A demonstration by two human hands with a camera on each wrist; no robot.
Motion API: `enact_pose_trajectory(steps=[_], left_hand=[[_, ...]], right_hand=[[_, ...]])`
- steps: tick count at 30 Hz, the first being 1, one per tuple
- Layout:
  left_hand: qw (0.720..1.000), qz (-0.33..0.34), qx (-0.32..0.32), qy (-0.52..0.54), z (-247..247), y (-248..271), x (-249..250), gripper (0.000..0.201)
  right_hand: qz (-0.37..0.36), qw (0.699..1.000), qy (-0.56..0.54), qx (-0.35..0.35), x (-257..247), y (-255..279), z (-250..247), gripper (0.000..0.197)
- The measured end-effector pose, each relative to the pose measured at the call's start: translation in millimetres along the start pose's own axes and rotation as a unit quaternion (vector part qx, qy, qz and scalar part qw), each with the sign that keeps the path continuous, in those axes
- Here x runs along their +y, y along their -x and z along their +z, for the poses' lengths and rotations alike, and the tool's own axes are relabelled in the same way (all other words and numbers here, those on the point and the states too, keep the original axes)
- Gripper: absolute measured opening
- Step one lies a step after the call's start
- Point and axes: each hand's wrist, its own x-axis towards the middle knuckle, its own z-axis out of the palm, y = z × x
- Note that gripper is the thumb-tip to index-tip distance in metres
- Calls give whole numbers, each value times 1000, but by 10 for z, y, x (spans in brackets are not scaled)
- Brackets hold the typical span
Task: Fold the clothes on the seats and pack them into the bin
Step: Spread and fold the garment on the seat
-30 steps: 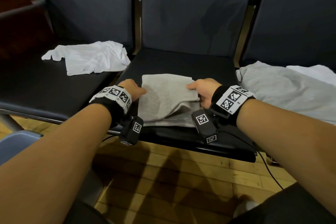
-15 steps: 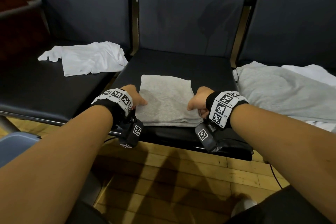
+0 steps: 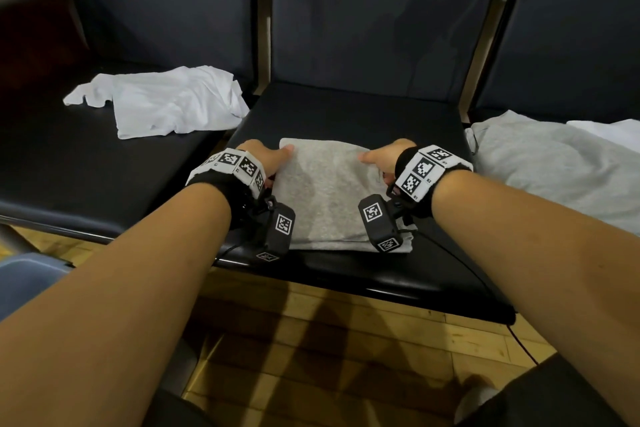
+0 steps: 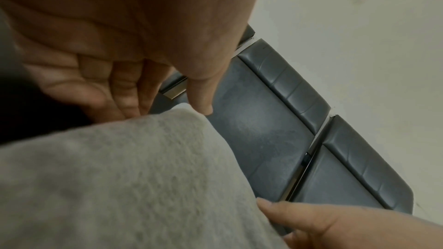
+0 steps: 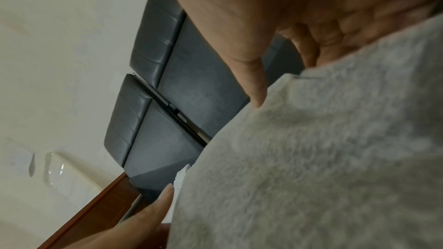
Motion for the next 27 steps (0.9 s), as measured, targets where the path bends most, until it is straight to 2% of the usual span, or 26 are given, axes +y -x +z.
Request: enact_pose_trajectory(steps=[4, 6, 9, 11, 12, 14, 15, 17, 20, 23, 27], left_hand=[[999, -1, -13, -37, -3, -42, 92, 68], [999, -3, -33, -19, 1, -56, 154, 65], [998, -13, -55, 40, -53, -12, 231, 68], [997, 6, -51, 62, -102, 58, 249, 55], [990, 6, -60, 124, -117, 73, 244, 50], [955, 2, -83, 286, -203, 154, 247, 56], [940, 9, -79, 331, -275, 200, 236, 55], [928, 29, -67, 365, -462, 328, 185, 52], [931, 72, -47, 355, -799, 636, 32, 48], [927, 95, -23, 362, -1165, 956, -209, 33], [907, 118, 25, 404, -1709, 1311, -581, 29]], right_hand=[[27, 999, -13, -30, -55, -73, 1, 38], [23, 997, -58, -46, -73, -152, 16, 45], [0, 986, -164, -34, -26, -331, 71, 58], [-35, 968, -247, -17, -65, -236, 95, 46], [-60, 958, -279, -14, -93, -174, 100, 33], [-111, 943, -313, -23, -164, -15, 109, 17], [-136, 935, -325, -29, -210, 66, 114, 16], [-181, 922, -340, -47, -311, 250, 139, 20], [-235, 910, -332, -78, -505, 531, 247, 21], [-264, 900, -329, -112, -750, 818, 421, 24], [-291, 883, -323, -179, -1139, 1206, 810, 25]])
